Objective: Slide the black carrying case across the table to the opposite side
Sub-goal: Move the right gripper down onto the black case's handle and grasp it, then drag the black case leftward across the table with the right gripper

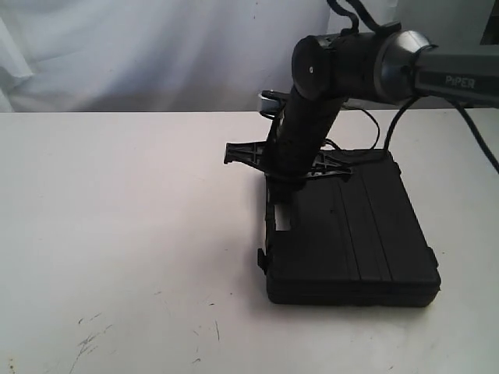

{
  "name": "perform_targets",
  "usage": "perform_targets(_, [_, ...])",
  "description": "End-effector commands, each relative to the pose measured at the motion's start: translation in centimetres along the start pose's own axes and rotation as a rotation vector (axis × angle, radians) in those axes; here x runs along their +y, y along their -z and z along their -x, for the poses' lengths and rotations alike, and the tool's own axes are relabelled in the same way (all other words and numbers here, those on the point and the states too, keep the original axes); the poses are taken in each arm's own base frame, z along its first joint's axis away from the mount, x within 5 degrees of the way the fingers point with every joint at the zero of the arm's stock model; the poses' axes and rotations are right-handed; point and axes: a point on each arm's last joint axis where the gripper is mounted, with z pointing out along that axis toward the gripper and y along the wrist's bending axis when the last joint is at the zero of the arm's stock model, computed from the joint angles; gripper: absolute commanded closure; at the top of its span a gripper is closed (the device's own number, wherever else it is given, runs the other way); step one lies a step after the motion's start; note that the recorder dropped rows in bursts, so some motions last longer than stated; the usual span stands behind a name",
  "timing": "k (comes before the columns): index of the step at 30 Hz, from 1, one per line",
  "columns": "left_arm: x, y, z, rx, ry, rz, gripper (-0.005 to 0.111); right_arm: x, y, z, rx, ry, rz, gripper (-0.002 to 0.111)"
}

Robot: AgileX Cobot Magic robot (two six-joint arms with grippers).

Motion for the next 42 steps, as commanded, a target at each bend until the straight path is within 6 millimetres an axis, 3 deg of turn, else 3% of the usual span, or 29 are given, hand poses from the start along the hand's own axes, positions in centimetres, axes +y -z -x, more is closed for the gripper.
perform_targets(1, [0.0, 0.0, -0.1, -0.006, -0.002, 0.001, 0.107, 0.5, -0.3, 0.3, -0.019, 0.032, -0.078, 0.108])
perform_targets(5, [0.0, 0.0, -0.1, -0.006, -0.002, 0.001, 0.107, 0.8, -1.1, 0.3, -0.019, 0.033, -0.098, 0.101])
perform_targets(10, [0.0, 0.0, -0.1, -0.006, 0.002, 0.001, 0.107, 0.7, -1.6, 0.4, -0.023, 0.038, -0.106, 0.077])
perform_targets(14, [0.0, 0.0, -0.1, -0.006, 0.002, 0.001, 0.107, 1.0, -1.6, 0.7, -0.056, 0.035, -0.074, 0.073])
perform_targets(29, [0.0, 0.0, -0.1, -0.006, 0.002, 0.001, 0.107, 0.5, -5.0, 0.6, -0.019, 0.011, -0.105, 0.074])
perform_targets(32, [0.0, 0.0, -0.1, -0.006, 0.002, 0.001, 0.107, 0.5, -5.0, 0.6, -0.017, 0.011, -0.107, 0.080])
perform_targets(37, [0.0, 0.0, -0.1, -0.006, 0.002, 0.001, 0.107, 0.6, -5.2, 0.4, 0.000, -0.001, -0.095, 0.107])
perform_targets(42, [0.0, 0.0, -0.1, -0.006, 0.002, 0.001, 0.107, 1.4, -5.2, 0.0, 0.006, -0.007, -0.062, 0.108])
